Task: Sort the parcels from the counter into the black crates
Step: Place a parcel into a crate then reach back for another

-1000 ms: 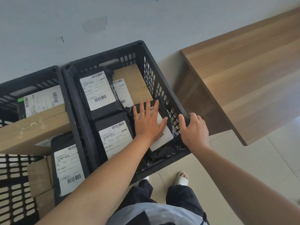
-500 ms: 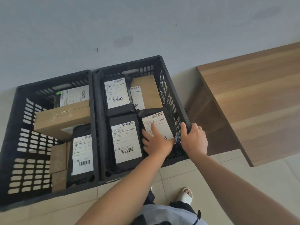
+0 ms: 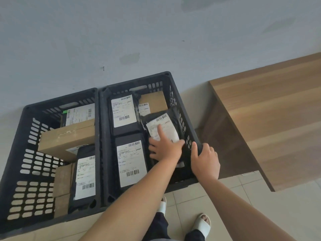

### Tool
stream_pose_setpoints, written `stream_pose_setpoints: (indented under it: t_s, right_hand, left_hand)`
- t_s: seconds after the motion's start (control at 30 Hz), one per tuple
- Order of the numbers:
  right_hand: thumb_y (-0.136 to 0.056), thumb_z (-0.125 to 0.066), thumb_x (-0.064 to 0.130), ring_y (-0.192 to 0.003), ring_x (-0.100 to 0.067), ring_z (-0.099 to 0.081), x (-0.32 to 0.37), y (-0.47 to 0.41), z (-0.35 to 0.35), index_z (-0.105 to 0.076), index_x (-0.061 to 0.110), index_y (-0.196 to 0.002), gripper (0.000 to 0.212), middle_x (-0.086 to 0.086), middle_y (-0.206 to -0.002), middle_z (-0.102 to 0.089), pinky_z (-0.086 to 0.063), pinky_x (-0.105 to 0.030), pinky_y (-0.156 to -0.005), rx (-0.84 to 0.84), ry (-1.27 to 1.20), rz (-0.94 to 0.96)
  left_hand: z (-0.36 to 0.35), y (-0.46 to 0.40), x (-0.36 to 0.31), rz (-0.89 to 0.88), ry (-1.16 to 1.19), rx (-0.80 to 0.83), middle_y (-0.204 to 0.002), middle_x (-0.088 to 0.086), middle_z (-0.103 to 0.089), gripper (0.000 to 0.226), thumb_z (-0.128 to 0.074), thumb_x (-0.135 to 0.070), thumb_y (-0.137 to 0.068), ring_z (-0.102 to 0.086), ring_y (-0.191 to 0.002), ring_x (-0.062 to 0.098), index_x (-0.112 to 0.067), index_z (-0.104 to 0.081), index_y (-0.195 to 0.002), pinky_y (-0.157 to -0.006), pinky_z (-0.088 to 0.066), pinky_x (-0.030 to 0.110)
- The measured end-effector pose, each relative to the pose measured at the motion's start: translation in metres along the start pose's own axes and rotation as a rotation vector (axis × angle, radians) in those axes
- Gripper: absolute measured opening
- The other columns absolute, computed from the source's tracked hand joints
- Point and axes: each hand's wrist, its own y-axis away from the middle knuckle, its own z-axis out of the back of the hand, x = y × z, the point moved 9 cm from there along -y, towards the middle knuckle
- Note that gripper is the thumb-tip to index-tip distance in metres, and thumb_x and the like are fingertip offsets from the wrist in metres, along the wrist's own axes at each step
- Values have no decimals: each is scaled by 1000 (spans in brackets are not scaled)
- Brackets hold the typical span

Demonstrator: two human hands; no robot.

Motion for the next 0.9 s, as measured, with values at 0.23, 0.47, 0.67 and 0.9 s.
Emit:
stream_pose_setpoints:
  t_s: [0.23,0.47,0.67,0.9]
  right_hand:
    - [-104,-33,59,-123,-25,-57,0,-5,-3,-54,14,-138,60,-5,-135,-62,-50,-42,-101,28,42,5]
    - [-101,-32,63,-117,-22,-58,-6,-8,-11,-57,16,-134,62,-2,-130,-64,-52,-42,-98,9,51,-18]
    - [-102,-33,60,-114,-22,-57,-5,-7,-10,-58,15,-132,59,-3,-125,-65,-51,-40,-95,23,55,-5]
    - [-101,-33,61,-107,-20,-56,-5,-7,-11,-59,15,-127,58,-1,-117,-65,-50,-39,-91,31,49,-19]
  left_hand:
    - [56,-89,-70,-42,12,-23,-169,15,9,101,-73,-43,-89,-14,-152,45,-47,-1,-159,-119,-23,62]
    - [44,-147,-88,-78,-45,25,-169,15,15,82,-72,-39,-92,-10,-153,46,-44,-19,-156,-121,-23,61]
    - [31,-149,-85,-205,-247,-12,-168,14,25,77,-43,-67,-98,10,-155,45,-36,-12,-161,-124,-4,63]
    - [28,-159,-116,-606,-504,-153,-171,7,18,68,-22,-63,-104,18,-156,39,-37,0,-163,-125,10,57]
